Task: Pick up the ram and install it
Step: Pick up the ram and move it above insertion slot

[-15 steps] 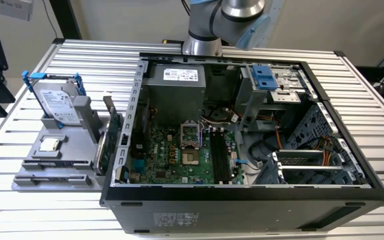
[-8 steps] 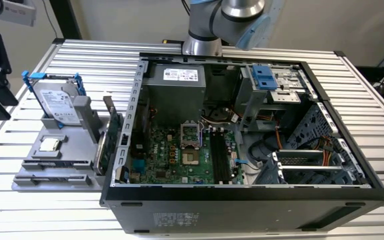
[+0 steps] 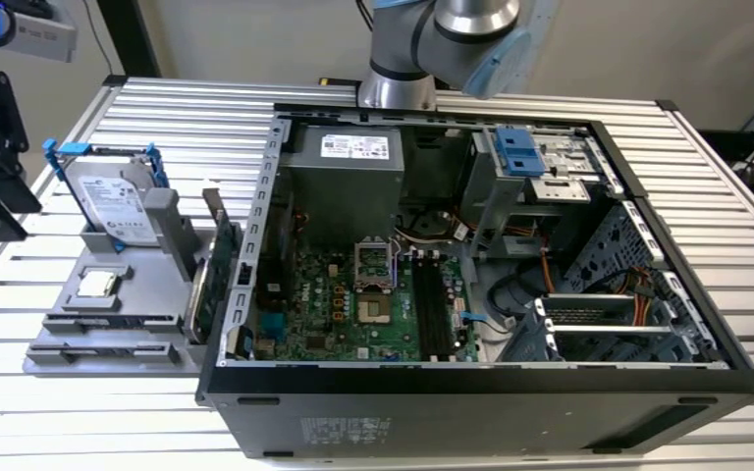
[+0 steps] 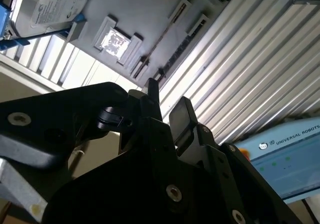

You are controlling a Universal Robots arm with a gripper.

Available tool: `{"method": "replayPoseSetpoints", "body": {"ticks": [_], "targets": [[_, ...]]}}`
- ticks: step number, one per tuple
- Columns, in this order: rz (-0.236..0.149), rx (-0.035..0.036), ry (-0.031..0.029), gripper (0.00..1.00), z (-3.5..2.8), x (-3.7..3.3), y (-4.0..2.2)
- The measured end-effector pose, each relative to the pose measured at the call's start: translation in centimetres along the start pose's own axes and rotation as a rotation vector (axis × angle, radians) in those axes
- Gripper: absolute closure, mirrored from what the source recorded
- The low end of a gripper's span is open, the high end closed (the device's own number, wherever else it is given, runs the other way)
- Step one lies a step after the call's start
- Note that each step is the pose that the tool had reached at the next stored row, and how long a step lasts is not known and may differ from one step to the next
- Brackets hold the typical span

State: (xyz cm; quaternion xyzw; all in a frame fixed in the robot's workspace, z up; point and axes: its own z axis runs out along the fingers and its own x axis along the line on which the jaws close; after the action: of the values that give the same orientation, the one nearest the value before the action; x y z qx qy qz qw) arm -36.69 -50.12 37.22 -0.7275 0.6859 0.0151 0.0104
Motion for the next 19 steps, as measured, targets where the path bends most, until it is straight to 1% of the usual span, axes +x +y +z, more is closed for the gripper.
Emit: {"method": "replayPoseSetpoints", "body": {"ticks": [6, 10, 19], "targets": [[0.000, 0.0022, 0.0002, 0.00, 0.26, 0.00, 0.00], [0.000, 0.0025, 0.0001, 0.00, 0.51, -0.01, 0.00], [0.000, 0.0025, 0.0002, 0.00, 0.79, 0.00, 0.00]]}}
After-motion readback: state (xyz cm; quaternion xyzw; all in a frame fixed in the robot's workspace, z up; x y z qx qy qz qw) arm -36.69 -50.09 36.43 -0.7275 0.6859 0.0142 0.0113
